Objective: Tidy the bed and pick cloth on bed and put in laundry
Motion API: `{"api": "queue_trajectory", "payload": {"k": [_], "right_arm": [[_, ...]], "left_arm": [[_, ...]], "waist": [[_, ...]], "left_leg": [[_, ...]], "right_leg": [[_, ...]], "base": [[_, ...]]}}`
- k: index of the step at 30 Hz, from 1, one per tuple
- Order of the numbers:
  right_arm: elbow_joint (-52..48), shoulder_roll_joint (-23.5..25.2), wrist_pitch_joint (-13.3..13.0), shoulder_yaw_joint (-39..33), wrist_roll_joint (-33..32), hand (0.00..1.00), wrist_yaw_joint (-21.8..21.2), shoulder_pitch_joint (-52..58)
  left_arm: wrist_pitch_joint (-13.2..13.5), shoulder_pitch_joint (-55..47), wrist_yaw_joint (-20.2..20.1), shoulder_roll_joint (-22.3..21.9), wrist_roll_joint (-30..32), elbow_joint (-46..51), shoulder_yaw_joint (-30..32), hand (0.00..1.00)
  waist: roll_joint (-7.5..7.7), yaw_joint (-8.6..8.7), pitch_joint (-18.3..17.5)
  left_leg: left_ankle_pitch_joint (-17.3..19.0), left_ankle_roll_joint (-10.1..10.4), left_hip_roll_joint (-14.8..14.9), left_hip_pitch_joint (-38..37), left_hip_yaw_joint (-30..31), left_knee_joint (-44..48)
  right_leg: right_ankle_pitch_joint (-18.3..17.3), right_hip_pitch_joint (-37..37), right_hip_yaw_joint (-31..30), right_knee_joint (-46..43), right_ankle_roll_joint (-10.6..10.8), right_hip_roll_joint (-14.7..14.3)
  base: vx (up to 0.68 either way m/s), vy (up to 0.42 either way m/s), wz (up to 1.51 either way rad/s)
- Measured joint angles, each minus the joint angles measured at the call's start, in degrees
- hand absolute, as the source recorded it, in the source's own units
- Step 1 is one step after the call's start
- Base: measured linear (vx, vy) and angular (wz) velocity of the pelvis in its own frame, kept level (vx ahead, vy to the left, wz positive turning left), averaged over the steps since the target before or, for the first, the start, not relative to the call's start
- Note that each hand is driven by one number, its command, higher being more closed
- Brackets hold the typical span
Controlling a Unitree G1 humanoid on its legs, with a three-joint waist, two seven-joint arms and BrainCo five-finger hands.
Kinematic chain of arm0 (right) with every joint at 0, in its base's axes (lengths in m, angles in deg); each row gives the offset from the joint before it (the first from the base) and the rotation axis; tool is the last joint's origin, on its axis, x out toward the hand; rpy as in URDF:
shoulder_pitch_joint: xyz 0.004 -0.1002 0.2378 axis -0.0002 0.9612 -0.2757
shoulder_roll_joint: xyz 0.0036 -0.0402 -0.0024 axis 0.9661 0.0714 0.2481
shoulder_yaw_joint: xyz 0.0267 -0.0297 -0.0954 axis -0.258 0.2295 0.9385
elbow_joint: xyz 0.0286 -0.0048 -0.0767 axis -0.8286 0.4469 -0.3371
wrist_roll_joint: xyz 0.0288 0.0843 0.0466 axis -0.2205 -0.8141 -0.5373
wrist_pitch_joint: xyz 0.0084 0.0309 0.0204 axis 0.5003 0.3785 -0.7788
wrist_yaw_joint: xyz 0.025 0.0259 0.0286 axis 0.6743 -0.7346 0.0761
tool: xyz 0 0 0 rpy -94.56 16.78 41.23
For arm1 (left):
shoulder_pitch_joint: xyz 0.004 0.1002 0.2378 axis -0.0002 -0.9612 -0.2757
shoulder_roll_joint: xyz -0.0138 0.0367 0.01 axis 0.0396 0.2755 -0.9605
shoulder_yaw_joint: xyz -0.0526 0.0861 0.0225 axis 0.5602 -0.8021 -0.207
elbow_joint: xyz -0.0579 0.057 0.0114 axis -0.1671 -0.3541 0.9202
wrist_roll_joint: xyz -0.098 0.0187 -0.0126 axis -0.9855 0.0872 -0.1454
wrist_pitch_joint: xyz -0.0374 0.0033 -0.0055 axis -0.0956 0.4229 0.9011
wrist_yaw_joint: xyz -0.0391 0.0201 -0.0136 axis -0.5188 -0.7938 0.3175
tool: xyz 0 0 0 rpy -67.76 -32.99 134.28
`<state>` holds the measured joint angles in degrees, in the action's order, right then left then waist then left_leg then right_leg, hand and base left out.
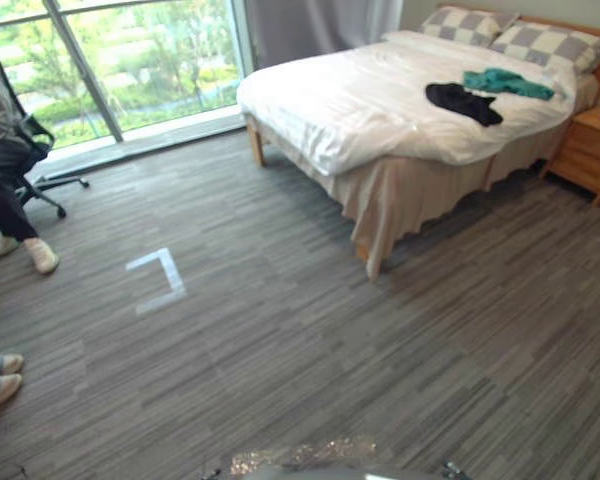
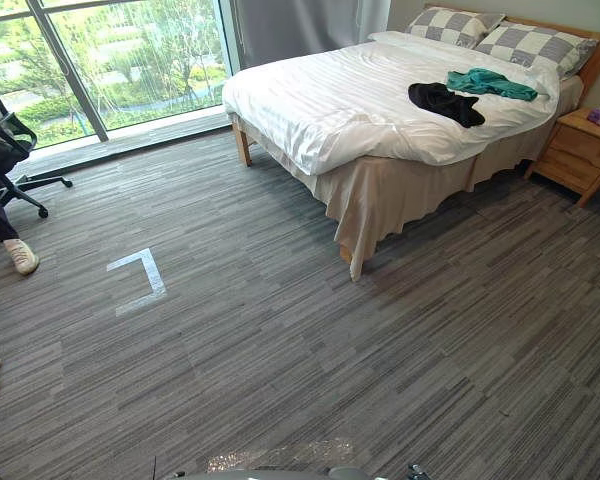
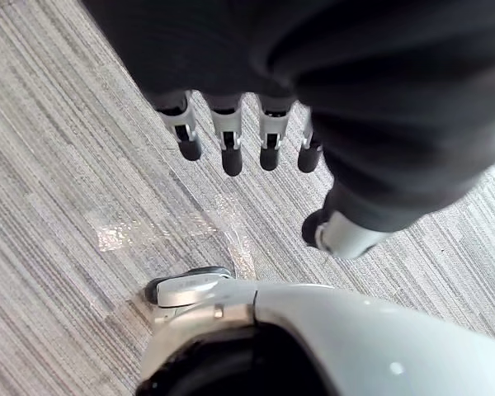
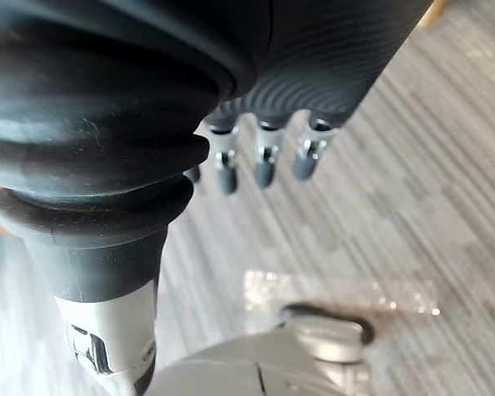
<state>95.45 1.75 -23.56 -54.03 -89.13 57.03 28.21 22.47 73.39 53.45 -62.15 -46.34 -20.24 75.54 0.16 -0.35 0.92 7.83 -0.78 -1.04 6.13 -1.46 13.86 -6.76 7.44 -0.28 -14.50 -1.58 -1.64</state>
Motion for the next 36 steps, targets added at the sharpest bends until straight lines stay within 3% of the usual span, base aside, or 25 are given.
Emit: {"api": "queue_trajectory", "payload": {"k": [6, 7, 8, 9, 15, 17, 18, 19, 23, 24, 31, 36], "right_arm": [[1.27, 0.33, -0.2, -1.25, 0.11, 0.0, 0.68, -0.54], [4.01, 3.89, -1.24, -10.91, 0.64, 0.0, 2.93, -1.63], [5.32, 6.36, -1.51, -16.21, 0.63, 0.0, 4.73, -1.65], [6.12, 8.22, -1.86, -20.4, 0.72, 0.0, 5.58, -1.58], [8.27, 10.24, -2.22, -27.75, 0.66, 0.0, 6.04, -2.24], [8.39, 10.58, -2.29, -28.79, 0.69, 0.0, 6.06, -2.24], [8.71, 10.66, -2.31, -29.36, 0.68, 0.0, 6.07, -2.46], [9.28, 10.55, -2.38, -29.38, 0.69, 0.0, 6.06, -2.74], [9.68, 10.54, -2.43, -29.87, 0.71, 0.0, 6.02, -3.03], [10.02, 10.58, -2.41, -30.48, 0.7, 0.0, 6.02, -3.57], [10.01, 10.63, -2.42, -30.54, 0.71, 0.0, 6.01, -4.08], [9.82, 10.49, -2.4, -30.42, 0.75, 0.0, 6.01, -4.66]], "left_arm": [[0.3, 0.23, 0.48, -0.05, 0.54, -0.43, 1.32, 0.0], [2.02, 1.38, 2.78, -2.75, 4.27, -3.21, 8.92, 0.0], [2.69, 1.68, 4.23, -4.09, 5.69, -4.43, 13.49, 0.0], [3.24, 1.96, 5.07, -4.44, 6.44, -5.08, 16.91, 0.0], [3.87, 3.53, 5.23, -5.41, 7.73, -8.91, 20.51, 0.0], [3.87, 3.89, 5.23, -5.31, 7.82, -9.69, 20.96, 0.0], [3.87, 4.27, 5.24, -5.23, 7.9, -10.25, 20.95, 0.0], [3.88, 4.39, 5.22, -5.16, 7.89, -10.55, 20.94, 0.0], [3.92, 4.79, 5.17, -5.08, 7.88, -11.01, 20.95, 0.0], [3.93, 4.79, 5.17, -5.07, 7.88, -11.03, 20.94, 0.0], [3.95, 5.47, 5.18, -5.01, 7.82, -11.02, 20.95, 0.0], [4.01, 6.03, 5.24, -5.13, 7.53, -10.96, 21.23, 0.0]], "waist": [[0.11, 0.07, -0.04], [0.07, 0.18, 1.52], [0.56, 0.12, 1.75], [0.03, -0.17, 1.75], [0.56, -0.27, 0.97], [0.02, -0.22, 1.43], [0.82, -0.27, 1.23], [0.1, -0.26, 1.57], [0.96, -0.24, 1.83], [-0.13, -0.25, 2.33], [0.7, -0.26, 3.74], [0.46, -0.5, 4.28]], "left_leg": [[-0.15, -0.25, 0.01, -1.16, -0.11, -1.13], [-1.4, -0.83, 0.05, -5.2, -0.43, -3.5], [-1.58, -0.65, 0.09, -7.1, -0.46, -5.55], [-1.68, -0.02, 0.13, -8.91, -0.76, -7.53], [-4.88, 0.32, 0.43, -12.49, -3.79, -15.57], [-5.3, 0.21, 0.37, -13.78, -4.04, -16.72], [-5.32, 0.21, 0.36, -14.68, -4.1, -17.25], [-5.34, 0.19, 0.35, -15.01, -4.21, -17.51], [-5.32, 0.21, 0.37, -15.92, -4.38, -17.92], [-5.31, 0.22, 0.37, -15.94, -4.48, -17.91], [-5.22, 0.35, 0.4, -16.83, -5.0, -17.99], [-5.04, 0.57, 0.86, -16.07, -7.05, -18.23]], "right_leg": [[-0.01, -1.28, 0.02, 0.91, -0.01, 0.1], [1.15, -5.24, 0.44, 2.78, -0.45, 0.25], [1.41, -6.97, 0.46, 4.43, -0.39, 0.23], [1.54, -8.64, 0.39, 5.99, -0.3, 0.26], [3.57, -11.34, 1.16, 12.04, 1.01, 0.71], [3.98, -12.55, 1.32, 13.29, 1.08, 0.71], [4.13, -13.4, 1.41, 13.86, 1.08, 0.71], [4.08, -13.82, 1.46, 14.22, 1.14, 0.7], [3.97, -14.39, 1.8, 14.83, 1.47, 0.66], [3.9, -14.42, 1.86, 14.85, 1.58, 0.66], [3.36, -15.33, 1.93, 14.76, 2.45, 0.69], [3.2, -12.94, 0.3, 13.14, 2.56, 0.19]], "base": [[0.06, 0.004, 0.0], [0.09, 0.001, 0.06], [0.05, 0.002, 0.04], [0.0, 0.0, 0.0], [0.04, 0.022, 0.0], [0.1, 0.023, 0.01], [0.08, 0.01, -0.01], [0.07, 0.005, -0.01], [0.07, -0.006, 0.0], [0.0, 0.0, 0.0], [-0.01, -0.006, 0.0], [-0.05, -0.02, -0.15]]}}
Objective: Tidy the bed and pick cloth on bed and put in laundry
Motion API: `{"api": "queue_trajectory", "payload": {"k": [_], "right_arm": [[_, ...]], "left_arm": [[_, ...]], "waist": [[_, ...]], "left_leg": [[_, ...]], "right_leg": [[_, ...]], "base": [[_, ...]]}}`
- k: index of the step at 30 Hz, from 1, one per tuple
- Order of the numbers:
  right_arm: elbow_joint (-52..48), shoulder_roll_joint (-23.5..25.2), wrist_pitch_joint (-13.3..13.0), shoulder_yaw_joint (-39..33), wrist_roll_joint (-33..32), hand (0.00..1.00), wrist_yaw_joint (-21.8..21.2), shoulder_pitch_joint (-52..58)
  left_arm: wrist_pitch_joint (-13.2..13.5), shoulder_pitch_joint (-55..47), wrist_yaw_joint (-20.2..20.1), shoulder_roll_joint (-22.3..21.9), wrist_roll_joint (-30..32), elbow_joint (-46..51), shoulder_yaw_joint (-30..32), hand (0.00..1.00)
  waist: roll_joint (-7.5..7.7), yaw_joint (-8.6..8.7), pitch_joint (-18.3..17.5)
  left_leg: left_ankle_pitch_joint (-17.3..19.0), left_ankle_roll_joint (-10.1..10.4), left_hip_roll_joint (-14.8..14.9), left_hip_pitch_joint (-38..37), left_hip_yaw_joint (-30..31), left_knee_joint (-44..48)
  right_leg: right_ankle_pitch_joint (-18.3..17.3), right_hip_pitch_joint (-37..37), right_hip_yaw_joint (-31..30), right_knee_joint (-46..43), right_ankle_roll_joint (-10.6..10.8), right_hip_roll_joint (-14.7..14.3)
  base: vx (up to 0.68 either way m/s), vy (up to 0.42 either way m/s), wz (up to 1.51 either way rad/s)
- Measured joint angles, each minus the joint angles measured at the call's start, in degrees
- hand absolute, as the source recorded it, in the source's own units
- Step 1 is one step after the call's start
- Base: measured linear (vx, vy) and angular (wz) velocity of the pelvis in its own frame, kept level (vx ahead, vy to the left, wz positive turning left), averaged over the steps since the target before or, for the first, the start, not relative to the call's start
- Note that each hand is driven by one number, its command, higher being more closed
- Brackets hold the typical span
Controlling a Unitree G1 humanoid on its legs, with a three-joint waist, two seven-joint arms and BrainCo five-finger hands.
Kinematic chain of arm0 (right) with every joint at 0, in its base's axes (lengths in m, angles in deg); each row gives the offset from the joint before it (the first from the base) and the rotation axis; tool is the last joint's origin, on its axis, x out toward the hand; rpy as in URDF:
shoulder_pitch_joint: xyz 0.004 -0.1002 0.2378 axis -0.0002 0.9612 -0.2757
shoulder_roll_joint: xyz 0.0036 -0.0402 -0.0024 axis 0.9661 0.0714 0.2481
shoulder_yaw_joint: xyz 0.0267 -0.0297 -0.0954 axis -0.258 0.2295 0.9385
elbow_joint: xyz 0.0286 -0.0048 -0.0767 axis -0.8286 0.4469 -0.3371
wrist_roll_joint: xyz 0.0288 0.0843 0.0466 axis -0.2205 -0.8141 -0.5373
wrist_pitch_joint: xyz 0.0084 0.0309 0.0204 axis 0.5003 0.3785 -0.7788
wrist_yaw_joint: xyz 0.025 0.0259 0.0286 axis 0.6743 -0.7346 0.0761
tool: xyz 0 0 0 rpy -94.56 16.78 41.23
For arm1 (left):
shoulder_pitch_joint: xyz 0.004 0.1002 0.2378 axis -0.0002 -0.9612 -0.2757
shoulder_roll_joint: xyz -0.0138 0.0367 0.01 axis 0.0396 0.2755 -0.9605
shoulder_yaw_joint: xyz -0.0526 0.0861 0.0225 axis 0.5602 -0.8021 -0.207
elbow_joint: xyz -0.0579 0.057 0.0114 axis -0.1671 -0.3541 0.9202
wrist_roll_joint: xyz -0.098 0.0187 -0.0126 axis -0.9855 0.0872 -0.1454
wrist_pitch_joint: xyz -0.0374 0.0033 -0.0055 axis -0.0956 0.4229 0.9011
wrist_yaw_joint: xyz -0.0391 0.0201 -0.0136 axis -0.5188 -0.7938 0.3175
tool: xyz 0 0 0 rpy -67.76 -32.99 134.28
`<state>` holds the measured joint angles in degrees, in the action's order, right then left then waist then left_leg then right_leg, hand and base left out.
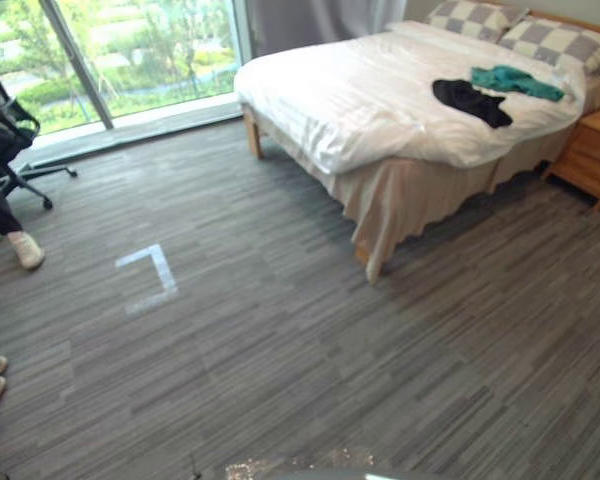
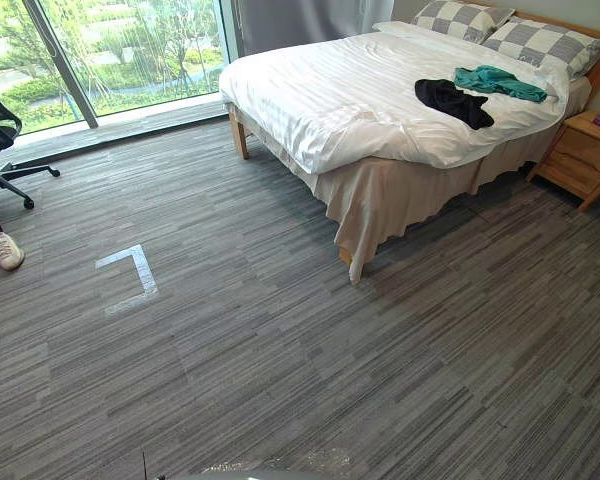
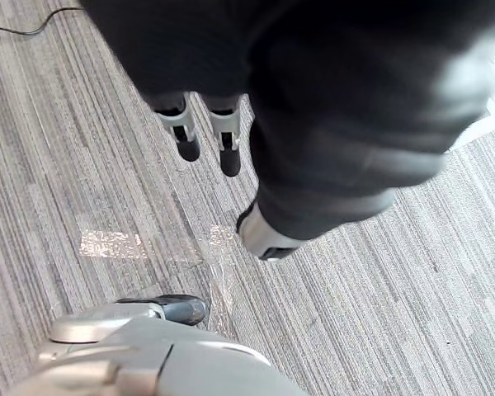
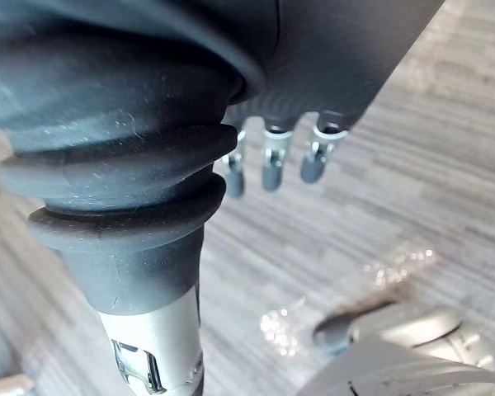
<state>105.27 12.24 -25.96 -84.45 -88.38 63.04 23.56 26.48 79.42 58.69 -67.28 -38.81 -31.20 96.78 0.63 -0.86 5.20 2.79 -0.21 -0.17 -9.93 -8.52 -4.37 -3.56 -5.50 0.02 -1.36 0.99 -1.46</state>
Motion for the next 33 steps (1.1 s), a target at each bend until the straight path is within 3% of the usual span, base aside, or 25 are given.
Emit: {"api": "queue_trajectory", "payload": {"k": [2, 4, 6, 7, 9, 11, 12, 13, 14, 16, 17, 19, 20, 21, 22, 23, 24, 25, 26, 27, 28, 29, 30, 31, 33], "right_arm": [[-1.16, 0.36, 0.01, 0.0, 0.09, 0.0, 0.01, -1.54], [-2.34, 1.11, -0.07, -0.08, 0.04, 0.0, -0.07, -2.62], [-2.85, 1.78, 0.06, -1.28, -0.17, 0.0, -0.06, -3.07], [-2.69, 2.42, 0.12, -2.26, -0.6, 0.0, 0.07, -3.04], [-2.79, 2.53, 0.31, -3.29, -1.21, 0.0, 0.3, -2.62], [-2.8, 2.28, 0.56, -5.03, -2.18, 0.0, 0.69, -3.1], [-2.88, 1.72, 0.77, -7.03, -2.5, 0.0, 1.28, -3.5], [-2.91, 1.72, 0.86, -8.15, -2.77, 0.0, 1.42, -3.79], [-3.03, 1.64, 0.92, -9.58, -2.94, 0.0, 1.69, -3.8], [-3.25, 2.23, 0.96, -11.46, -3.43, 0.0, 2.23, -3.18], [-3.36, 3.17, 0.93, -12.35, -3.52, 0.0, 2.25, -2.32], [-3.45, 4.94, 0.95, -12.23, -3.42, 0.0, 2.16, 0.28], [-3.5, 5.34, 0.97, -12.41, -3.41, 0.0, 2.13, 1.22], [-3.68, 4.88, 1.08, -12.59, -3.31, 0.0, 1.63, 2.33], [-3.51, 4.12, 0.97, -12.4, -2.65, 0.0, 1.0, 2.34], [-3.26, 3.83, 0.99, -12.32, -2.17, 0.0, 0.96, 2.0], [-3.98, 3.44, 0.96, -11.7, -1.91, 0.0, 1.0, 1.33], [-4.87, 2.91, 0.73, -9.63, -1.71, 0.0, 1.08, 1.35], [-4.92, 2.46, 0.51, -8.29, -1.78, 0.0, 1.14, 1.17], [-4.86, 1.73, 0.2, -4.94, -1.8, 0.0, 1.15, 0.68], [-4.79, 1.58, -0.12, -2.25, -1.87, 0.0, 1.13, 0.03], [-4.77, 1.31, -0.19, -1.07, -1.9, 0.0, 1.11, -0.49], [-4.61, 0.69, -0.23, 0.15, -1.9, 0.0, 1.05, -2.36], [-4.61, 0.5, -0.23, 0.2, -1.89, 0.0, 1.02, -3.59], [-5.07, 0.52, -0.42, 0.01, -1.73, 0.0, 1.0, -7.0]], "left_arm": [[-0.01, 0.77, -0.07, 0.19, -1.03, 0.03, 0.14, 0.0], [-0.01, 2.38, -0.06, 0.72, -2.07, 0.19, 0.07, 0.0], [-0.1, 2.9, -0.01, 1.34, -3.09, 0.13, 0.12, 0.0], [-0.12, 3.14, 0.09, 1.7, -3.08, 0.14, 0.09, 0.0], [-0.08, 4.36, 0.43, 1.79, -3.2, 0.65, -0.87, 0.0], [0.15, 6.88, 0.92, 1.05, -3.79, 1.41, -1.85, 0.0], [0.68, 8.93, 1.03, -0.5, -4.13, 2.12, -2.15, 0.0], [0.96, 9.78, 1.02, -1.29, -4.22, 2.08, -2.34, 0.0], [1.24, 11.12, 0.99, -2.33, -4.21, 1.8, -2.54, 0.0], [1.24, 12.38, 0.89, -3.41, -4.18, 0.61, -2.4, 0.0], [1.2, 12.93, 0.88, -3.51, -4.1, -0.18, -1.36, 0.0], [1.13, 13.2, 0.85, -3.4, -4.04, -0.47, 2.19, 0.0], [1.15, 13.16, 0.85, -3.27, -3.91, -0.42, 3.49, 0.0], [1.19, 12.7, 0.82, -3.66, -3.56, -0.39, 6.13, 0.0], [1.2, 12.03, 0.72, -3.81, -3.27, -0.18, 8.71, 0.0], [1.21, 11.93, 0.75, -3.84, -2.99, 0.29, 9.69, 0.0], [1.05, 12.0, 0.79, -4.38, -3.0, 1.33, 10.5, 0.0], [1.02, 11.64, 0.86, -5.01, -3.23, 2.3, 10.17, 0.0], [1.03, 11.91, 0.99, -5.28, -4.3, 2.46, 9.3, 0.0], [1.16, 12.07, 0.98, -5.87, -5.48, 3.48, 7.09, 0.0], [1.63, 12.13, 0.92, -6.39, -7.27, 4.99, 4.83, 0.0], [1.95, 12.14, 0.87, -6.66, -8.13, 5.23, 3.67, 0.0], [2.66, 12.19, 0.75, -6.9, -10.09, 6.37, 1.46, 0.0], [2.94, 12.27, 0.76, -6.92, -10.86, 6.51, 0.67, 0.0], [3.66, 12.29, 0.73, -7.2, -13.9, 7.19, -0.42, 0.0]], "waist": [[0.33, 0.05, 0.45], [1.13, 0.09, 2.84], [1.89, 0.0, 4.22], [2.68, 0.28, 4.59], [2.01, 1.58, 4.82], [0.43, 1.73, 6.06], [-1.0, 1.58, 6.93], [-1.66, 1.55, 7.33], [-2.85, 1.59, 8.0], [-3.11, 2.0, 8.19], [-2.02, 2.07, 8.24], [0.77, 2.06, 7.92], [1.08, 2.25, 7.59], [-0.62, 3.36, 6.47], [-2.04, 3.49, 5.73], [-2.41, 3.12, 5.58], [-2.65, 2.9, 5.34], [-2.79, 2.92, 5.4], [-2.71, 2.64, 5.46], [-2.25, 2.32, 5.64], [-1.18, 2.2, 5.64], [-0.27, 1.96, 5.63], [-0.14, 1.06, 5.46], [-0.15, 0.61, 5.5], [-0.62, -0.52, 5.61]], "left_leg": [[0.05, 0.0, 0.43, 1.41, -3.01, 0.51], [0.04, -0.38, 0.65, 2.03, -5.81, 1.19], [0.64, -0.34, 0.52, 1.23, -9.51, 1.75], [1.92, 0.18, 0.95, 0.43, -11.15, 3.34], [2.37, 0.79, 2.04, 0.13, -12.05, 3.79], [2.72, 1.08, 3.35, 0.18, -12.26, 2.71], [3.22, 2.04, 4.91, 0.34, -12.5, 2.43], [3.51, 2.45, 5.69, 0.38, -12.68, 2.61], [4.17, 3.47, 7.57, 0.4, -12.92, 3.02], [5.35, 5.49, 10.02, 0.03, -12.94, 3.46], [6.32, 7.42, 11.19, -1.0, -12.86, 3.91], [8.59, 10.68, 13.26, -3.29, -12.68, 6.3], [9.35, 11.46, 14.34, -4.1, -12.62, 6.65], [9.96, 9.76, 18.24, -5.33, -12.93, 6.85], [7.7, 6.55, 22.49, -3.48, -13.43, 12.38], [5.23, 4.62, 24.56, -1.65, -13.49, 16.69], [-2.65, -3.11, 27.85, 2.6, -13.37, 25.44], [-11.4, -8.24, 30.44, 6.08, -12.82, 33.14], [-10.35, -6.25, 30.53, 7.57, -11.14, 37.79], [-5.95, -0.56, 28.58, 9.82, -7.18, 45.44], [-1.07, 2.22, 24.58, 12.41, -4.79, 50.23], [1.16, 2.41, 22.55, 14.48, -4.22, 51.8], [5.14, 2.49, 18.34, 18.15, -4.56, 52.91], [6.9, 2.26, 16.36, 20.28, -5.15, 52.56], [8.68, 2.08, 8.77, 26.91, -8.34, 42.52]], "right_leg": [[-1.18, 4.45, -2.01, -4.83, -0.22, -0.53], [-4.41, 9.1, -1.36, -11.78, 1.71, -0.21], [-7.39, 12.93, 6.91, -18.01, 2.46, 4.47], [-6.6, 12.48, 9.38, -18.42, 0.7, 5.2], [-6.23, 12.07, 9.15, -17.64, -0.12, 4.16], [-5.54, 14.05, 10.28, -20.09, 1.97, 3.39], [-7.22, 17.27, 12.59, -23.46, 0.04, 3.91], [-7.59, 18.89, 12.92, -24.43, -0.47, 4.51], [-7.51, 22.43, 13.16, -25.63, -0.25, 6.58], [-5.44, 27.45, 13.12, -23.45, 2.35, 11.34], [-3.55, 29.29, 13.98, -20.02, 3.91, 14.76], [-0.85, 29.95, 15.87, -17.67, 3.84, 20.02], [-0.9, 29.92, 16.38, -18.1, 4.01, 20.39], [3.08, 31.1, 17.86, -22.99, 3.78, 17.77], [1.85, 32.4, 17.83, -26.72, 1.15, 14.23], [0.9, 32.45, 17.99, -27.1, -0.01, 12.87], [-0.39, 31.0, 18.84, -26.3, -2.27, 10.29], [-1.32, 27.3, 19.5, -23.64, -3.8, 8.19], [-1.45, 24.77, 19.34, -21.66, -4.08, 7.05], [-1.38, 18.16, 18.77, -16.94, -4.3, 5.32], [-1.73, 12.13, 18.51, -12.53, -4.84, 4.84], [-1.85, 9.75, 18.25, -10.24, -4.99, 4.6], [-1.97, 6.07, 16.79, -6.91, -5.18, 4.23], [-1.99, 4.63, 16.26, -5.53, -5.2, 4.02], [-2.42, -0.17, 14.32, -2.01, -4.55, 3.94]], "base": [[-0.09, -0.037, -0.78], [-0.12, -0.056, -0.76], [-0.11, -0.016, -0.95], [-0.03, -0.011, -0.88], [0.03, -0.093, -0.41], [0.01, -0.134, -0.25], [-0.03, -0.092, -0.21], [0.04, -0.121, -0.18], [0.1, -0.106, -0.09], [0.19, -0.163, -0.04], [0.31, -0.287, -0.01], [0.44, -0.421, 0.06], [0.55, -0.514, 0.09], [0.65, -0.531, -0.02], [0.79, -0.661, -0.26], [0.84, -0.663, -0.6], [0.87, -0.687, -0.62], [0.76, -0.543, -0.51], [0.75, -0.491, -0.33], [0.68, -0.42, -0.26], [0.65, -0.389, -0.18], [0.6, -0.317, -0.22], [0.46, -0.21, -0.33], [0.55, -0.209, -0.62], [0.52, -0.136, -0.6]]}}
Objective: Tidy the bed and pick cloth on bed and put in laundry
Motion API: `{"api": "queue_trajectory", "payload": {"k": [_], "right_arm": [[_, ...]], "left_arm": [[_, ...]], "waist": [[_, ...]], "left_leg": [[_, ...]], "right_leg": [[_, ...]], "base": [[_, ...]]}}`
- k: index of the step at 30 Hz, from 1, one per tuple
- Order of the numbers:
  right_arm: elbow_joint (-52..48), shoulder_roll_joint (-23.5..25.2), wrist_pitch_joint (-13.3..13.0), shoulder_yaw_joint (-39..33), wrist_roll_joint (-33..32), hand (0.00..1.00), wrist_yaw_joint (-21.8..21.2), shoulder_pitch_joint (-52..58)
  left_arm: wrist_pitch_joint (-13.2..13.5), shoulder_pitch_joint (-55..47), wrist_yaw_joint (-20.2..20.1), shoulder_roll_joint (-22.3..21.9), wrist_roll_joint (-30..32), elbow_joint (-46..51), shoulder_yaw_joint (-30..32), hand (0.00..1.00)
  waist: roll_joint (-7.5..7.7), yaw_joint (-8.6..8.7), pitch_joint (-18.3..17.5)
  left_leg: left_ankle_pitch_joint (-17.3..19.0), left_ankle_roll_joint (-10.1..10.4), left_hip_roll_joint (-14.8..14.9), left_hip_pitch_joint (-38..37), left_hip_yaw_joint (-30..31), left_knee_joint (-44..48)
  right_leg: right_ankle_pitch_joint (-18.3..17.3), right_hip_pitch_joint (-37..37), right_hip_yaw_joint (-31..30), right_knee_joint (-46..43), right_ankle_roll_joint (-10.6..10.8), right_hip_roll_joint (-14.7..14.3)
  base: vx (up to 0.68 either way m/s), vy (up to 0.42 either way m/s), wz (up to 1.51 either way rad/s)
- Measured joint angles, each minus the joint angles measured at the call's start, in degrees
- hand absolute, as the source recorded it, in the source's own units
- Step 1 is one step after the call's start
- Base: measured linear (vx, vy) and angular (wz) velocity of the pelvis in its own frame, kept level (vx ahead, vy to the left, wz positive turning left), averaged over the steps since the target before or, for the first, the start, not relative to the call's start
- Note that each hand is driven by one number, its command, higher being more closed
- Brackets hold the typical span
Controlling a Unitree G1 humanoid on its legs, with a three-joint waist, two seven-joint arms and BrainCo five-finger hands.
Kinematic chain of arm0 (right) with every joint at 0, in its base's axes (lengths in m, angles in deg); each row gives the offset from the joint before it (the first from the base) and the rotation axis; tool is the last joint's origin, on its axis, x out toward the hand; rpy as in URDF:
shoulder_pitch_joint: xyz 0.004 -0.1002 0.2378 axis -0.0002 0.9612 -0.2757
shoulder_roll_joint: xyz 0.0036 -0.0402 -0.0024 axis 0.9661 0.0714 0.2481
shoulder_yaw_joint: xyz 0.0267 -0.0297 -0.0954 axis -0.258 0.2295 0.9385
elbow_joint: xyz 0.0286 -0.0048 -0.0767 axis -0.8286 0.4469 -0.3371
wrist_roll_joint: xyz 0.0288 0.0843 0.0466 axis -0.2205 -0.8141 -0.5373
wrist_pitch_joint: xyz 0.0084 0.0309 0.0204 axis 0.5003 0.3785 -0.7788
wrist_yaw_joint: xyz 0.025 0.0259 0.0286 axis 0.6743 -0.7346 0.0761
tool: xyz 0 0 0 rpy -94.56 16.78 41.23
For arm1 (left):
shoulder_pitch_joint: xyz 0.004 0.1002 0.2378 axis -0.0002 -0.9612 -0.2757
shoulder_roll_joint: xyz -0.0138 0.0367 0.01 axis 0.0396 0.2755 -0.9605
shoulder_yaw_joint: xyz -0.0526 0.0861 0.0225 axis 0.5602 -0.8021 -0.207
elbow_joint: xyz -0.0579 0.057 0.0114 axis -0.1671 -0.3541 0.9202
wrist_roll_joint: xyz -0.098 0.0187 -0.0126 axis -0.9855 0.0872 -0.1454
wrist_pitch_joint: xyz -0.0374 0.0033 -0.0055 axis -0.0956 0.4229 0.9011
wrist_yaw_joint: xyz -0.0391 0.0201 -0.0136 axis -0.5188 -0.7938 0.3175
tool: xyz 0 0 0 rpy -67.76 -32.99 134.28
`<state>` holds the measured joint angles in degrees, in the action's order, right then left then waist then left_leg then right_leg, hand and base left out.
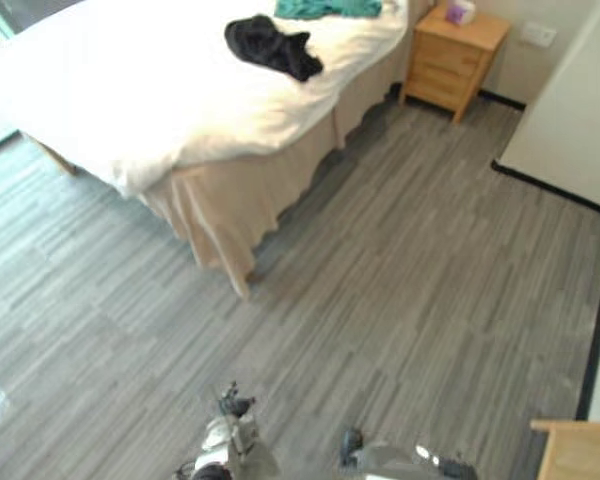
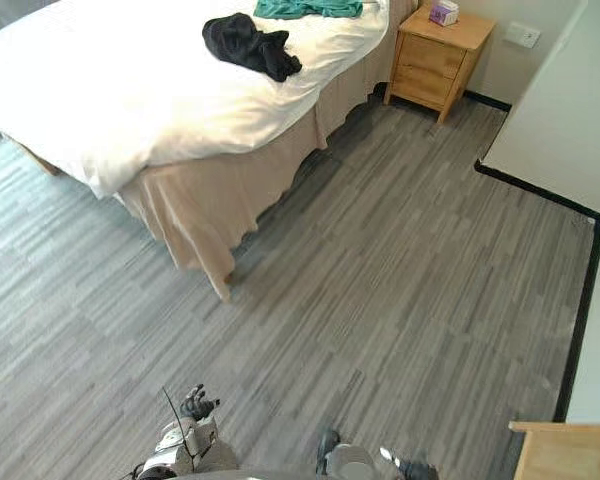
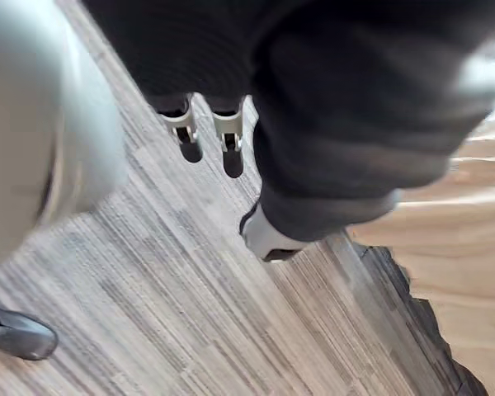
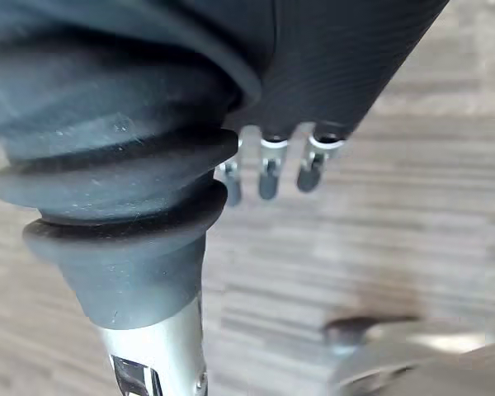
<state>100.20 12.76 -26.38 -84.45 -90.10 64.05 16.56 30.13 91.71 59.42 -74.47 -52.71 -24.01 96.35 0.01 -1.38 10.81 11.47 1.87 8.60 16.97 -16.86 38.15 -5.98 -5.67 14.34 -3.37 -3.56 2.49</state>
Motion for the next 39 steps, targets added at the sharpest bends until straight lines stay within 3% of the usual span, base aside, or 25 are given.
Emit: {"api": "queue_trajectory", "payload": {"k": [2, 4, 5, 6, 7, 9, 11, 12, 13, 15, 16, 17, 19, 21, 22, 23, 25, 26, 27, 29, 30, 32, 34, 36, 39], "right_arm": [[-1.6, 0.79, -0.08, 0.0, 0.01, 0.0, -0.01, 0.03], [-2.36, 1.53, -0.03, 0.11, 0.24, 0.0, 0.01, 0.99], [-3.06, 2.16, 0.1, 0.73, 0.84, 0.0, 0.11, 1.81], [-3.09, 3.02, 0.29, 1.4, 1.45, 0.0, 0.09, 3.05], [-3.09, 3.63, 0.37, 1.46, 1.6, 0.0, 0.07, 3.54], [-2.94, 4.81, 0.35, 0.81, 1.73, 0.0, -0.11, 4.26], [-1.25, 5.47, 0.35, -1.78, 2.55, 0.0, -0.47, 3.34], [-0.26, 5.31, 0.24, -3.39, 3.25, 0.0, -0.97, 2.74], [0.18, 5.07, 0.11, -4.73, 3.74, 0.0, -1.21, 2.64], [-0.71, 4.51, -0.11, -4.89, 3.64, 0.0, -1.2, 2.59], [-1.02, 4.08, -0.12, -4.71, 3.52, 0.0, -1.21, 2.64], [-1.48, 3.58, -0.24, -4.72, 3.38, 0.0, -1.22, 2.32], [-1.46, 2.75, -0.17, -4.64, 3.4, 0.0, -1.14, 2.14], [-1.49, 2.77, -0.22, -4.55, 3.36, 0.0, -1.08, 2.01], [-1.3, 2.8, -0.36, -4.47, 3.37, 0.0, -1.11, 1.75], [-0.07, 3.03, -0.07, -3.73, 3.45, 0.0, -1.17, 1.36], [0.81, 3.53, -0.07, -1.73, 3.47, 0.0, -1.25, 1.45], [0.77, 2.89, 0.06, -0.08, 3.59, 0.0, -1.49, 1.09], [0.62, 1.63, -0.34, 0.83, 3.92, 0.0, -1.29, 1.01], [0.69, 0.47, -0.32, 1.81, 3.89, 0.0, -1.3, 0.94], [0.7, 0.52, -0.42, 2.46, 3.88, 0.0, -1.26, 0.92], [0.88, 0.61, -0.43, 2.29, 3.76, 0.0, -1.2, 0.93], [1.86, 0.47, -0.42, 1.29, 3.35, 0.0, -1.14, 0.98], [2.05, 0.49, -0.52, -1.06, 2.69, 0.0, -1.01, 1.0], [2.05, 0.64, -0.51, -3.45, 2.24, 0.0, -1.02, 1.25]], "left_arm": [[0.29, -0.17, -0.11, -0.04, -0.44, 0.01, -0.06, 0.0], [0.64, -0.06, -0.46, -0.55, -0.31, 0.29, 0.6, 0.0], [0.83, -0.36, -1.14, -0.97, -0.26, 0.9, 1.64, 0.0], [0.95, -0.56, -1.3, -1.47, -0.22, 1.7, 3.35, 0.0], [0.95, -0.58, -1.31, -1.54, -0.2, 1.78, 4.17, 0.0], [0.9, -0.59, -1.62, -1.73, 0.16, 1.86, 5.29, 0.0], [0.47, -0.76, -2.27, -0.76, 0.21, 1.44, 5.39, 0.0], [-0.1, -1.24, -2.4, -0.39, 0.29, 1.15, 4.56, 0.0], [-0.3, -1.84, -2.41, -0.17, 0.5, 1.08, 3.82, 0.0], [-0.36, -2.75, -2.29, 0.71, 0.7, 0.19, 3.17, 0.0], [-0.35, -2.86, -2.16, 0.91, 0.69, -0.79, 3.18, 0.0], [-0.36, -3.02, -2.04, 1.16, 0.68, -1.24, 3.13, 0.0], [-0.23, -3.14, -1.9, 1.21, 0.66, -1.18, 3.22, 0.0], [0.04, -3.59, -1.72, 1.12, 0.68, -1.16, 3.43, 0.0], [0.13, -4.01, -1.51, 1.12, 0.68, -1.15, 3.78, 0.0], [0.46, -4.87, -0.93, 1.36, 0.68, -0.61, 5.67, 0.0], [0.6, -6.12, -0.78, 1.76, 0.67, -0.45, 7.95, 0.0], [0.43, -6.92, -0.79, 0.36, 0.68, -0.84, 9.9, 0.0], [0.45, -7.6, -0.85, -0.76, 0.79, -0.85, 10.67, 0.0], [0.52, -7.14, -0.85, -2.27, 0.79, -0.85, 11.35, 0.0], [0.59, -6.87, -0.92, -2.25, 0.68, -0.91, 11.3, 0.0], [0.7, -6.73, -0.83, -1.78, 0.65, -0.91, 11.23, 0.0], [0.68, -6.71, -0.73, -1.04, 0.38, -0.99, 9.5, 0.0], [0.49, -6.82, -0.67, -0.4, -0.54, -1.02, 9.43, 0.0], [0.48, -6.64, 0.36, 1.46, -4.7, -0.67, 14.48, 0.0]], "waist": [[-0.32, -0.53, 0.01], [-0.74, -1.22, -0.1], [-1.12, -1.6, -0.37], [-0.46, -2.69, -1.24], [0.27, -2.6, -2.05], [2.44, -3.0, -3.12], [3.54, -2.77, -3.54], [3.57, -2.48, -3.52], [3.41, -2.46, -3.38], [2.65, -2.21, -3.02], [1.76, -1.85, -2.62], [1.4, -1.87, -2.58], [1.34, -1.87, -2.64], [1.63, -1.09, -3.05], [1.8, -0.97, -3.23], [2.83, -1.79, -3.75], [4.0, -2.6, -4.43], [2.32, -2.53, -4.76], [0.25, -2.35, -5.4], [-1.73, -2.28, -5.57], [-1.88, -2.15, -5.48], [-1.42, -1.16, -5.25], [-1.17, -0.77, -5.04], [-1.48, -0.18, -5.09], [-1.53, 0.58, -5.02]], "left_leg": [[-1.23, -0.02, -4.19, 1.33, -2.39, -13.62], [-4.53, -1.66, -5.1, 3.16, -6.26, -22.89], [-5.76, -3.21, -4.41, 4.01, -9.33, -26.83], [-11.73, -8.41, -4.44, 4.61, -10.41, -25.66], [-13.18, -9.43, -5.03, 4.52, -10.8, -25.25], [-12.44, -12.73, -7.8, 3.02, -11.46, -26.66], [-9.97, -12.85, -10.15, -0.79, -9.47, -27.23], [-7.66, -12.1, -11.26, -4.31, -6.67, -27.16], [-5.68, -11.44, -11.95, -8.46, -4.2, -27.21], [-4.92, -10.73, -12.94, -15.32, 1.07, -28.74], [-4.86, -10.58, -12.99, -18.81, 3.4, -29.81], [-4.75, -9.48, -12.92, -21.6, 5.95, -30.62], [-3.34, -6.7, -12.78, -25.54, 11.88, -32.05], [-1.9, -4.79, -12.86, -26.95, 15.2, -33.74], [-0.88, -4.62, -12.7, -27.43, 16.89, -34.48], [0.35, -3.4, -12.38, -28.85, 19.03, -34.44], [1.93, -0.91, -12.13, -29.07, 20.14, -32.64], [3.8, 1.51, -8.95, -29.2, 21.36, -29.74], [3.48, 2.66, -6.61, -27.9, 21.45, -27.78], [2.23, 4.63, -4.18, -27.41, 20.96, -27.25], [-0.38, 5.66, -2.82, -26.22, 19.29, -27.45], [-3.16, 4.97, -2.25, -25.63, 14.21, -28.07], [-5.81, 4.91, -1.65, -25.84, 4.28, -31.39], [-6.92, 4.14, -1.16, -25.85, 0.68, -34.42], [-6.95, 4.22, -0.43, -25.99, 1.13, -36.79]], "right_leg": [[-2.16, -4.68, -0.53, 1.78, 1.51, 0.07], [-5.41, -9.76, -0.91, 4.11, 3.05, -0.38], [-8.01, -12.33, -1.14, 4.84, 4.11, -0.81], [-10.1, -14.02, -2.38, 4.45, 4.79, 0.02], [-10.13, -14.23, -2.71, 4.01, 4.7, 0.68], [-7.82, -11.33, -4.17, -3.53, 3.47, 3.73], [-2.94, -8.43, -5.75, -14.96, 8.79, 5.18], [2.23, -5.73, -8.37, -26.12, 15.93, 5.26], [3.89, -0.95, -11.25, -41.1, 19.22, 4.62], [1.59, 5.41, -9.76, -55.02, 18.23, 5.84], [-0.99, 8.29, -7.85, -56.17, 15.88, 6.85], [-4.43, 10.34, -5.71, -53.83, 13.13, 7.95], [-7.64, 15.29, -6.86, -38.99, 11.11, 9.16], [-5.9, 17.47, -13.8, -24.52, 11.3, 9.12], [-3.43, 18.21, -19.73, -18.07, 10.89, 9.08], [2.1, 18.93, -25.25, -11.71, 11.16, 9.04], [8.41, 18.38, -25.65, -7.86, 10.9, 8.9], [8.02, 16.27, -22.04, -9.17, 13.53, 7.79], [7.43, 14.83, -18.07, -9.06, 12.03, 6.97], [6.37, 12.55, -13.51, -8.28, 10.47, 6.23], [5.72, 10.83, -9.51, -7.81, 9.64, 6.51], [5.5, 8.58, -5.74, -6.43, 9.27, 7.4], [5.02, 6.27, -1.66, -4.2, 8.92, 7.99], [5.65, 5.06, 1.17, -2.02, 8.65, 7.45], [7.28, 2.92, 3.13, 1.67, 8.04, 5.97]], "base": [[0.55, -0.045, -0.47], [0.69, 0.068, -0.51], [0.7, 0.167, -0.61], [0.62, 0.159, -0.49], [0.68, 0.164, -0.24], [0.8, 0.234, 0.14], [0.74, 0.279, 0.55], [0.7, 0.244, 0.89], [0.67, 0.217, 0.92], [0.6, 0.119, 1.05], [0.54, 0.057, 1.34], [0.5, 0.0, 1.37], [0.5, -0.081, 1.63], [0.5, -0.199, 1.74], [0.47, -0.282, 1.94], [0.49, -0.384, 1.45], [0.41, -0.398, 0.89], [0.34, -0.409, 1.12], [0.41, -0.482, 1.21], [0.26, -0.339, 1.19], [0.21, -0.364, 1.41], [0.08, -0.244, 1.28], [-0.02, -0.156, 0.98], [-0.09, -0.079, 0.71], [-0.13, -0.032, 0.39]]}}
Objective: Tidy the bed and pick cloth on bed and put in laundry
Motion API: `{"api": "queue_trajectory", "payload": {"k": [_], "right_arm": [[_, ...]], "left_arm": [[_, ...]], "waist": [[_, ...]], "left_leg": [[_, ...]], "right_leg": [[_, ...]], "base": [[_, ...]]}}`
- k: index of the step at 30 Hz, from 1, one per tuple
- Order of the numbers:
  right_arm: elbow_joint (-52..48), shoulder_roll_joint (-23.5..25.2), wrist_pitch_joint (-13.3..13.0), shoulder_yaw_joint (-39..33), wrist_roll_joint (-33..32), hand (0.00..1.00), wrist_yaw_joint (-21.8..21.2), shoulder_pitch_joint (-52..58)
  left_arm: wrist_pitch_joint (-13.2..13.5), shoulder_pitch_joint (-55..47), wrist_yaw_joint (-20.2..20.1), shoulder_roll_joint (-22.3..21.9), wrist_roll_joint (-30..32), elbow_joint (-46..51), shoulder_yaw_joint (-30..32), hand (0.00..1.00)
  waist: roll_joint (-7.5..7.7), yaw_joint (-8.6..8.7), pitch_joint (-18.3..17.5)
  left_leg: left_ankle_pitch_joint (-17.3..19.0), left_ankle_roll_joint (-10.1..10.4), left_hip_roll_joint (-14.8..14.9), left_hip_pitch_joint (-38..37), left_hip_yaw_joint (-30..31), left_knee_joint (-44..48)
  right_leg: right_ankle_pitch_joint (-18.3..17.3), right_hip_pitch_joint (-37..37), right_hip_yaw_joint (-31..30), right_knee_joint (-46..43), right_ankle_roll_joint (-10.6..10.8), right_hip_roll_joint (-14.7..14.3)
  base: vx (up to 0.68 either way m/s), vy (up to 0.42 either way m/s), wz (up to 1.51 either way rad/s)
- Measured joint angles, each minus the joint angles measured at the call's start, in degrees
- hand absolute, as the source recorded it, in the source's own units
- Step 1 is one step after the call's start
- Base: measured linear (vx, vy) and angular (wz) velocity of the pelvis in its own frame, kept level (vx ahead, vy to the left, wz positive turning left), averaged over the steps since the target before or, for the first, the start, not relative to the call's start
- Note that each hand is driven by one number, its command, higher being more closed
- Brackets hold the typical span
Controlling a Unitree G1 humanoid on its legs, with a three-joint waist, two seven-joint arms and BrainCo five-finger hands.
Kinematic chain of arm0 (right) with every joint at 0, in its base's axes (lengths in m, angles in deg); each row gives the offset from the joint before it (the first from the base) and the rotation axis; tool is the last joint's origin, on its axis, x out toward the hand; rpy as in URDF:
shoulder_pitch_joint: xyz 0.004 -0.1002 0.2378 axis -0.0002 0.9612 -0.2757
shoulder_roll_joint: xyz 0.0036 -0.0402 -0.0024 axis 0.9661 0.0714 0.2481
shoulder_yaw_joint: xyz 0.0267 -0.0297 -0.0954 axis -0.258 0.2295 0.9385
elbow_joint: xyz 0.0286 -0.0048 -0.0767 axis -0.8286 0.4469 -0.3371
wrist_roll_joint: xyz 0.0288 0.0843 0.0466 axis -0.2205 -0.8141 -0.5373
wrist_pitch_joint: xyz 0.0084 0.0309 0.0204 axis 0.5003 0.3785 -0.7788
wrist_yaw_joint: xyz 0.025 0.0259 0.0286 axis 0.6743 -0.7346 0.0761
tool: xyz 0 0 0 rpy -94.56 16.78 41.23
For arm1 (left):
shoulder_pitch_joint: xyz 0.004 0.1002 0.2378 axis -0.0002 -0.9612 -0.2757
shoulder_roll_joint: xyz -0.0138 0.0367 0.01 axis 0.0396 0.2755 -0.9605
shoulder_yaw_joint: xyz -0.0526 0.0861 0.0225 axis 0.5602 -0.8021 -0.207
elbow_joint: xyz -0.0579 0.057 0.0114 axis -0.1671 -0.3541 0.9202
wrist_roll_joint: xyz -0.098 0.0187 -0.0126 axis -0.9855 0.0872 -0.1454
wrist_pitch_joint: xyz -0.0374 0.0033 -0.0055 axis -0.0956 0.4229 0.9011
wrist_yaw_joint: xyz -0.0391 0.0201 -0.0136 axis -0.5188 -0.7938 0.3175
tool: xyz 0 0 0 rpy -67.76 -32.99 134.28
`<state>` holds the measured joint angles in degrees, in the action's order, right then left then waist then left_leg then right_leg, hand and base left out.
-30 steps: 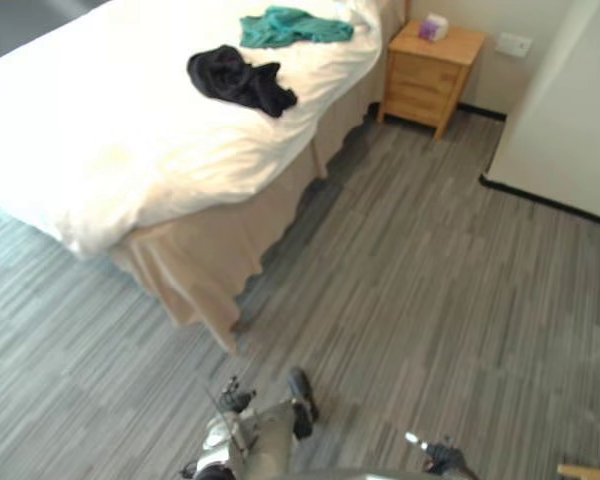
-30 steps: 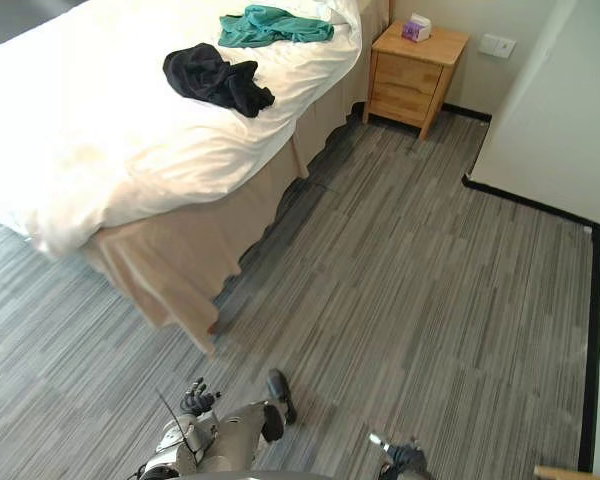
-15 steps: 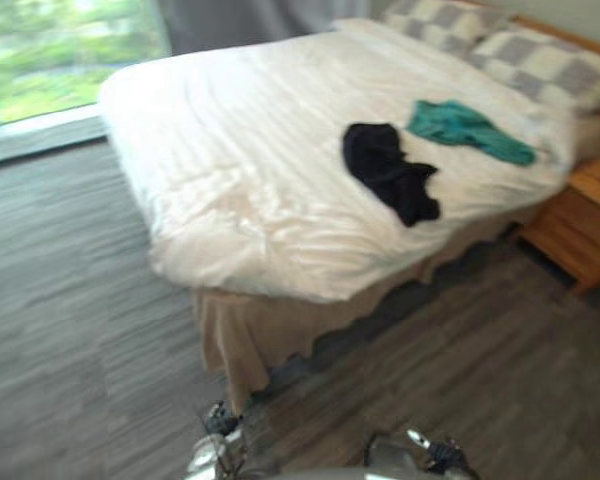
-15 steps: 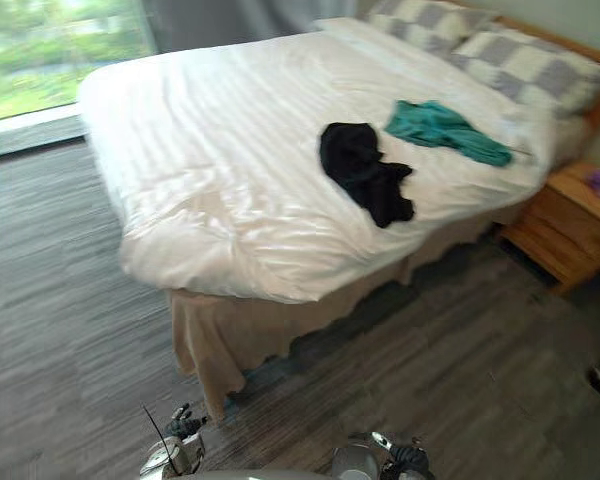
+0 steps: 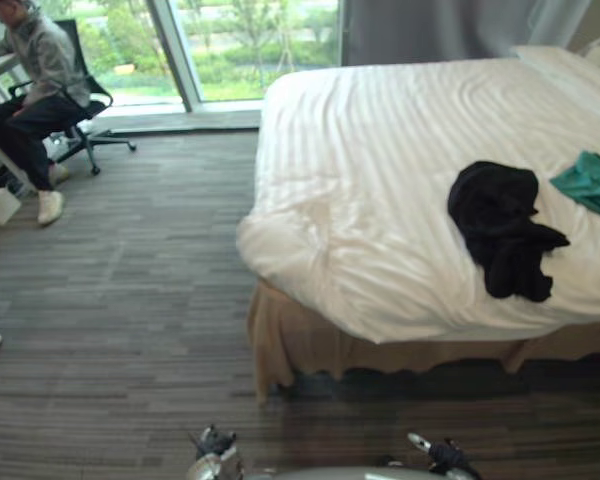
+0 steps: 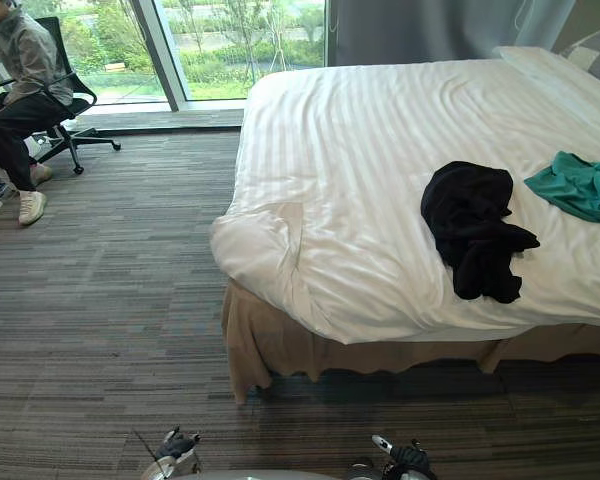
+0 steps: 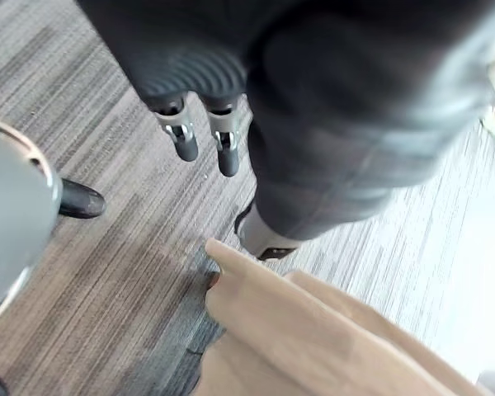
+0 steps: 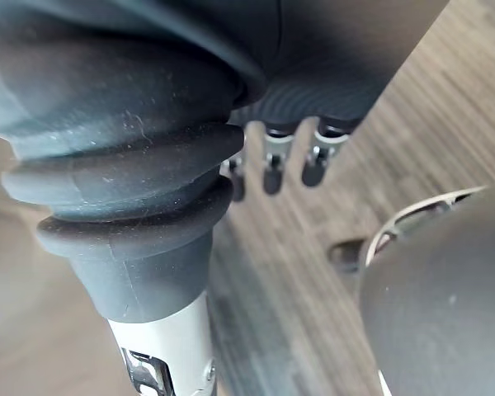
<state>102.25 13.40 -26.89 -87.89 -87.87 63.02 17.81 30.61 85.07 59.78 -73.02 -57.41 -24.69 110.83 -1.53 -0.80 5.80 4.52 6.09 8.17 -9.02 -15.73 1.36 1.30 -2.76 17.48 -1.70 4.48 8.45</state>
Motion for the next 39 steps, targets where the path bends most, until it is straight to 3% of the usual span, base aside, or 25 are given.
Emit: {"api": "queue_trajectory", "payload": {"k": [5, 8, 11, 13, 18, 23, 27, 31, 39], "right_arm": [[-2.41, 0.08, -0.12, -0.11, -1.06, 0.0, 0.13, 4.47], [-3.72, -0.22, -0.15, 1.1, -1.12, 0.0, 0.78, 9.53], [-5.11, -1.14, -0.4, 3.38, -1.17, 0.0, 1.25, 11.51], [-5.51, -1.39, -1.01, 4.24, -1.33, 0.0, 1.26, 12.45], [-5.35, -1.54, -1.34, 7.43, -2.87, 0.0, 1.2, 12.77], [-5.2, -1.37, -1.97, 7.4, -3.89, 0.0, 1.0, 12.72], [-5.2, -1.37, -2.14, 7.18, -5.18, 0.0, 0.92, 11.87], [-5.24, -1.35, -2.12, 6.83, -5.21, 0.0, 0.92, 9.84], [-5.87, -1.18, -2.43, 6.99, -7.59, 0.0, 1.05, 7.58]], "left_arm": [[1.33, 1.95, 2.54, 7.12, -11.99, 5.22, 13.53, 0.0], [2.61, 6.5, 4.75, 12.91, -16.28, 9.31, 19.55, 0.0], [3.75, 10.02, 7.93, 17.17, -16.7, 13.69, 19.9, 0.0], [4.51, 12.91, 10.05, 18.77, -16.32, 16.77, 19.48, 0.0], [5.06, 21.93, 14.89, 26.18, -6.66, 25.58, 8.28, 0.0], [4.13, 29.74, 16.61, 26.63, 6.71, 29.5, -5.36, 0.0], [2.04, 37.24, 17.25, 26.51, 17.62, 29.49, -16.18, 0.0], [0.82, 47.13, 17.21, 26.3, 23.45, 25.87, -21.57, 0.0], [-2.15, 62.21, 15.87, 26.24, 31.59, 14.95, -27.94, 0.0]], "waist": [[0.34, 0.03, 0.16], [-1.39, 0.22, -0.61], [-3.0, 0.24, -1.3], [-3.28, 0.55, -1.58], [-2.03, 0.66, -2.49], [-2.0, 1.78, -2.68], [-2.46, 4.44, -2.31], [-2.48, 6.5, 0.53], [-2.18, 7.08, 5.44]], "left_leg": [[0.37, -0.08, 1.05, -0.02, -2.51, -0.47], [0.09, 0.5, 2.91, -0.89, -9.7, -1.13], [-0.87, 0.81, 3.1, -1.45, -10.94, -1.36], [-1.33, 1.46, 3.11, -1.38, -11.23, -1.37], [-2.14, 2.37, 2.92, -0.7, -12.11, -1.28], [-2.28, 2.39, 2.74, 0.2, -14.41, -1.23], [-3.01, 2.12, 2.68, 2.93, -16.6, -1.25], [-4.26, 1.79, 2.65, 6.4, -18.1, -1.61], [-6.68, 1.15, 1.96, 13.77, -19.51, -3.68]], "right_leg": [[3.16, -1.57, -0.36, 4.36, -0.62, -1.4], [3.53, -1.69, -0.19, 5.1, -0.69, -1.67], [3.58, -1.87, -0.55, 5.38, -0.66, -1.75], [4.18, -1.83, -0.61, 5.61, -0.63, -1.74], [4.2, -0.8, -0.98, 5.68, -0.61, -2.26], [4.18, 2.04, -3.35, 4.61, -0.65, -2.26], [4.17, 7.63, -6.03, 1.99, -0.94, -2.24], [4.82, 12.91, -7.7, 0.73, -1.85, -2.34], [8.88, 21.42, -9.42, 2.92, -2.62, -2.52]], "base": [[-0.12, -0.037, -0.08], [-0.01, -0.023, 0.03], [0.02, -0.001, -0.09], [0.04, 0.008, -0.03], [0.04, -0.003, -0.03], [-0.02, -0.012, -0.24], [-0.08, -0.034, -0.32], [-0.13, -0.057, -0.24], [-0.08, -0.027, -0.09]]}}
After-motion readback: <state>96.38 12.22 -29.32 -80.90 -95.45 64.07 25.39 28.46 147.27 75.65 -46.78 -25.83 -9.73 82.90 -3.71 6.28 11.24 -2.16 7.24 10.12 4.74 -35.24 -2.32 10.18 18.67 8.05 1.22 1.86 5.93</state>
